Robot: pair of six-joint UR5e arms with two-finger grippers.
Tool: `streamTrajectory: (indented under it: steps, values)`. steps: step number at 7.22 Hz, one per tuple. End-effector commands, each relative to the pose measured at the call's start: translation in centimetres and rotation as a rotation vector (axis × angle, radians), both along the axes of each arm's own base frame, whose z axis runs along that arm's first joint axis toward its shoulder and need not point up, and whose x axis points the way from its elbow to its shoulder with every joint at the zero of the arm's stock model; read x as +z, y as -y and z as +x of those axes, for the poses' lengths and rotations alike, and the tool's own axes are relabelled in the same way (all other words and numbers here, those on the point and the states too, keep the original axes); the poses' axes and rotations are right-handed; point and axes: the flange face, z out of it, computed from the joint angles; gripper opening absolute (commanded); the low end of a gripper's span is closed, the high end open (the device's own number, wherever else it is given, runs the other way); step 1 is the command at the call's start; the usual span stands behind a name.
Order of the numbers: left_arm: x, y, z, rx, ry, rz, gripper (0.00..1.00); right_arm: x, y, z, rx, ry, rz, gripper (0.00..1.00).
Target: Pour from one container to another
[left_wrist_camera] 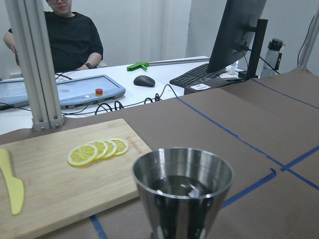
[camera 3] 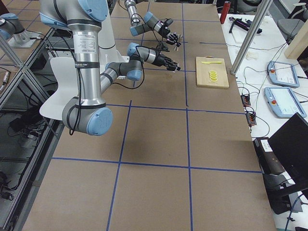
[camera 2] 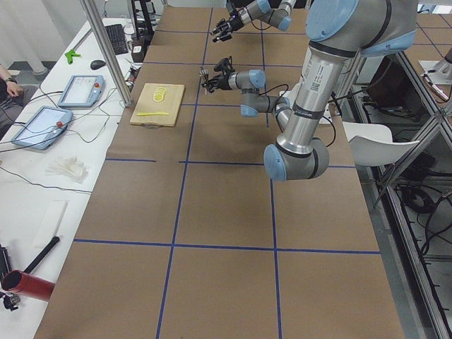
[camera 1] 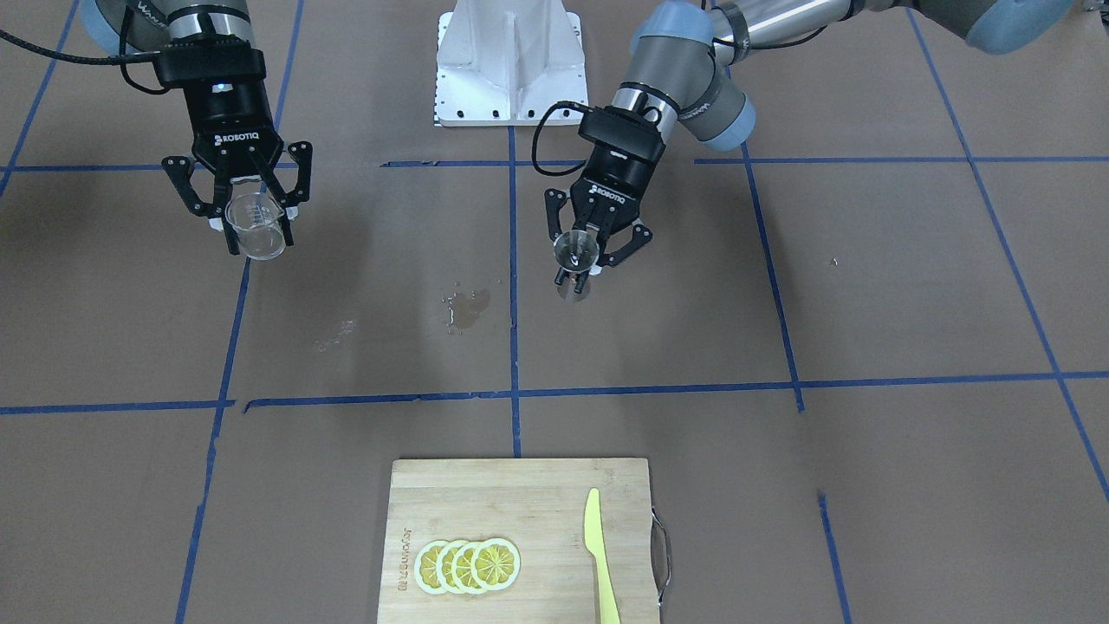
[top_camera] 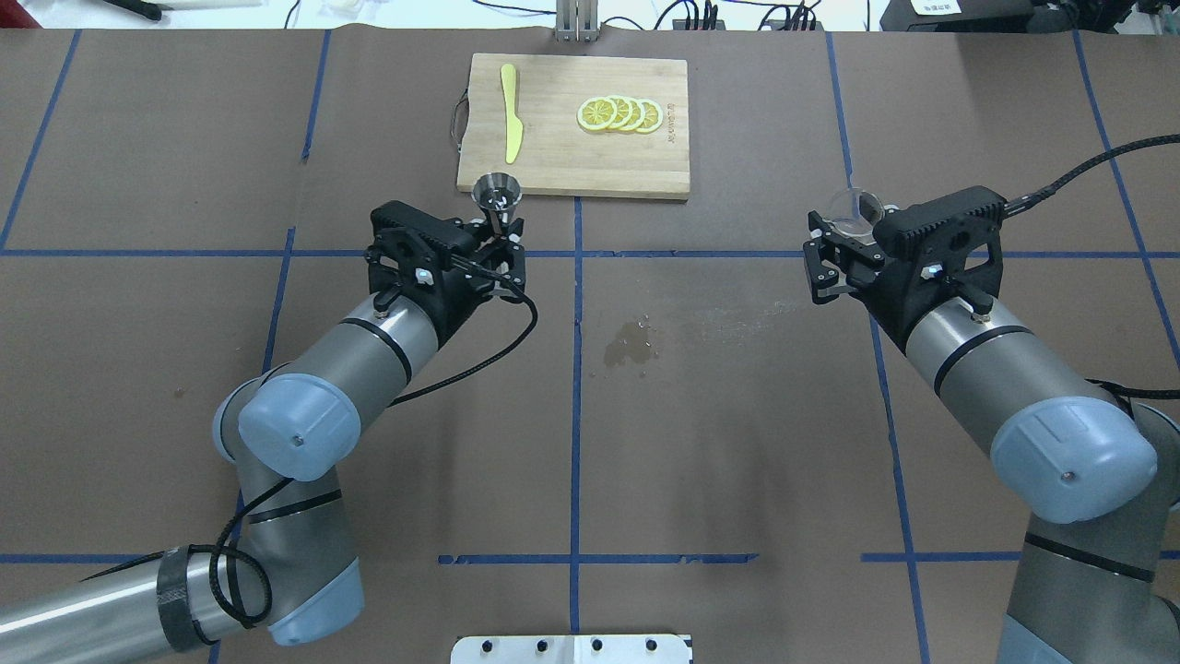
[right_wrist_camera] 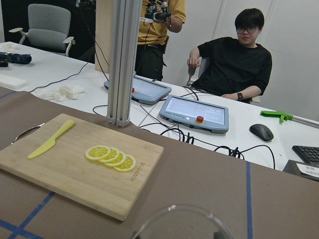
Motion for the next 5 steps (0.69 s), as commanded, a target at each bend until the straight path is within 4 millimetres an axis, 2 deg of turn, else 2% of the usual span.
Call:
streamTrajectory:
  steps: [1,3,4,5]
  values:
    - [5.7,0.5,-3.2,-0.146,-0.011,-0.085,0.00,2.1,-0.3,0.2,0.011,0.126,-0.115,0.00]
    - [11.5,0.2,-7.2,-0.221,0.006,-0.147,0.00,5.9,-0.6,0.8,0.054,0.189,-0.230,0.00]
    - [15.2,-0.6,-9.0,-0.238,-0.041,-0.220,0.00,8.5,-0.6,2.4,0.084,0.139,-0.251,0.00]
    - [17.6,-1.8,-11.8,-0.249,-0.012,-0.237,0.00,9.1,0.2,3.0,0.112,0.138,-0.258,0.00]
